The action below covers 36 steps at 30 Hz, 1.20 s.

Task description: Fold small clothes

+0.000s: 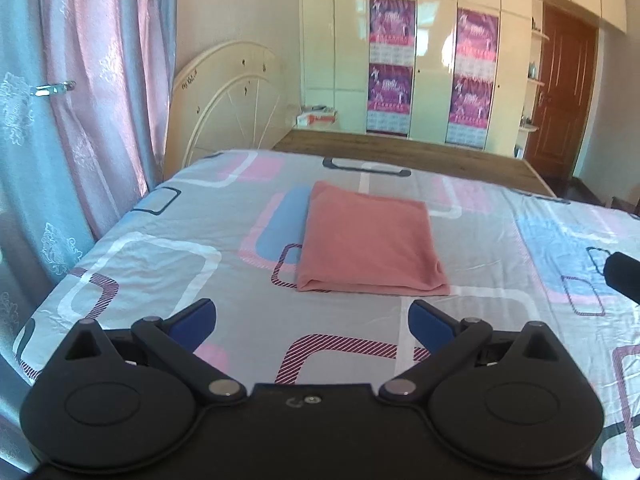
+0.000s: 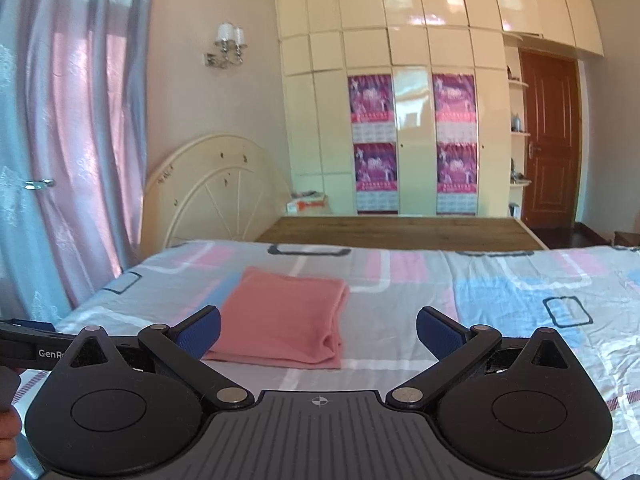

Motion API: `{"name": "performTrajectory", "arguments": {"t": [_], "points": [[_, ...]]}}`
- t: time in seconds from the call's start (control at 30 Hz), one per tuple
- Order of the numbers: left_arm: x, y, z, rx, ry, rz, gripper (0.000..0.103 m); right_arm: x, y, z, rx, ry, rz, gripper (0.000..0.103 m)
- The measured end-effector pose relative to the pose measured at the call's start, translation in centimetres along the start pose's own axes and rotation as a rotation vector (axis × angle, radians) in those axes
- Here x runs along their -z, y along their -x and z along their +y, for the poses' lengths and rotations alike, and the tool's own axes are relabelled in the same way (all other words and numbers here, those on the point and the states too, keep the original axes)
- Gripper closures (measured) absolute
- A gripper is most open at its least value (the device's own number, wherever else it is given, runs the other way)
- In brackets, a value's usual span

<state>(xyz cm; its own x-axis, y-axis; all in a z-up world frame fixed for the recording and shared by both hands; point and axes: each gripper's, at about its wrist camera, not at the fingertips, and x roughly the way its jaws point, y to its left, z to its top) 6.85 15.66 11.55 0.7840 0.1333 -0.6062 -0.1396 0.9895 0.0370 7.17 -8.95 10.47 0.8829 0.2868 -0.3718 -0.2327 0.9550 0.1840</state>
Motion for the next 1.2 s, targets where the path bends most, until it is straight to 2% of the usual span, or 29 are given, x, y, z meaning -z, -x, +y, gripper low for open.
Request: {"name": "performTrajectory", "arguments": {"t": [0.13,0.43,1.2], "points": [[0.5,2.1,0.3,0.005,0.007,-0.021,0.001,0.0,2.6,0.7,-0.018,0.001,-0.026,0.0],[1.0,5.3,1.1,-0.022,0.013,-0.07,0.001,0.8,4.4,1.3,-0.021,0.004,-0.026,0.0],[1.1,6.8,1.5,-0.006,0.022,-0.089,0.001,1.3,5.7,1.3,-0.017,-0.014,-0.023,0.0]]}}
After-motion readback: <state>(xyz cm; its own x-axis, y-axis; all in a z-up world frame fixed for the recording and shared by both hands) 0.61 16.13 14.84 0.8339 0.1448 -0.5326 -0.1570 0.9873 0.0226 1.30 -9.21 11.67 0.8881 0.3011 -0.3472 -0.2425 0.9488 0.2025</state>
